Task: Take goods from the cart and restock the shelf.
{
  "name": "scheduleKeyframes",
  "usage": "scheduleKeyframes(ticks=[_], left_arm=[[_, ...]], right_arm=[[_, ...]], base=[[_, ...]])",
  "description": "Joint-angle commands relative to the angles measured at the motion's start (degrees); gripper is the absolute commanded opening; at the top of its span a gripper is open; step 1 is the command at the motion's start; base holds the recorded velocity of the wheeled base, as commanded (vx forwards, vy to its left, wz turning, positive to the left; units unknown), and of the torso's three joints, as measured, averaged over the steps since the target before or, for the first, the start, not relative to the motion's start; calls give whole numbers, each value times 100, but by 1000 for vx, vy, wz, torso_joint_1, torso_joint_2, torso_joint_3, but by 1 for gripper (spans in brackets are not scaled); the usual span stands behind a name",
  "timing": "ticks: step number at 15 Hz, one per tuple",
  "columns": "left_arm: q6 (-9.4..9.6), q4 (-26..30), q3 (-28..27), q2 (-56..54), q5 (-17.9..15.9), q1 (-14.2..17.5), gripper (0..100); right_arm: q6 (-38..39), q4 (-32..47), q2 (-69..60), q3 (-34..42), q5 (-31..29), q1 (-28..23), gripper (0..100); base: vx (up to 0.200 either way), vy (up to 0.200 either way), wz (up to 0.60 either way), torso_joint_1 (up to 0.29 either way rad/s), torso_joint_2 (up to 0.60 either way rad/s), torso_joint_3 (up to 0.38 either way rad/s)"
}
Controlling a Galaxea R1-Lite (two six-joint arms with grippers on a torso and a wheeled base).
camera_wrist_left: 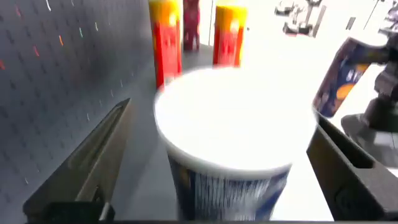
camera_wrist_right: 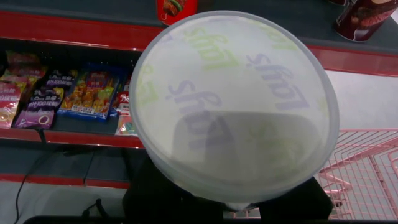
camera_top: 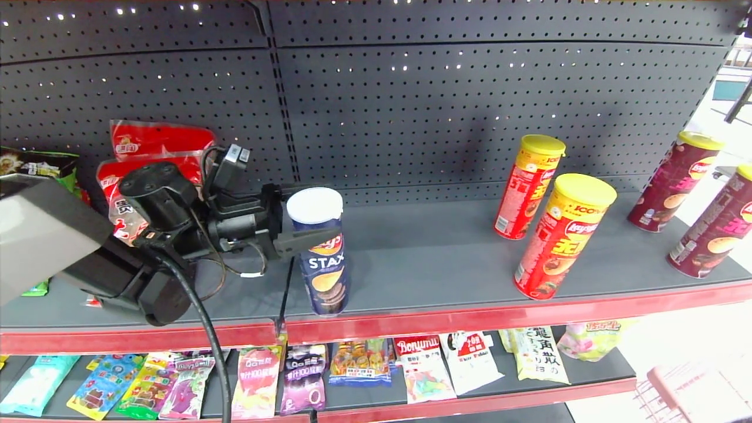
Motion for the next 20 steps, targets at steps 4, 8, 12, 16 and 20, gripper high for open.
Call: scheduleKeyframes(ticks=[4, 8, 12, 16, 20], left_arm=[[-133, -72, -474, -48, 2, 27, 100], [-388, -89, -553, -189, 2, 27, 100], [-731, 52, -1151, -417, 169, 203, 100], [-739, 315, -1282, -549, 661, 396, 100], [-731, 711, -1362, -681, 1417, 379, 100]], right_arm=[[-1, 1, 8, 4, -2, 5, 0], [-1, 1, 17, -5, -2, 5, 0], [-1, 1, 17, -5, 7, 5, 0], [-1, 1, 8, -5, -2, 5, 0], [-1, 1, -9, 4, -11, -12, 0]], base=[[0, 0, 0, 0, 0, 0], [0, 0, 0, 0, 0, 0], [0, 0, 0, 0, 0, 0], [0, 0, 0, 0, 0, 0], [0, 0, 0, 0, 0, 0]])
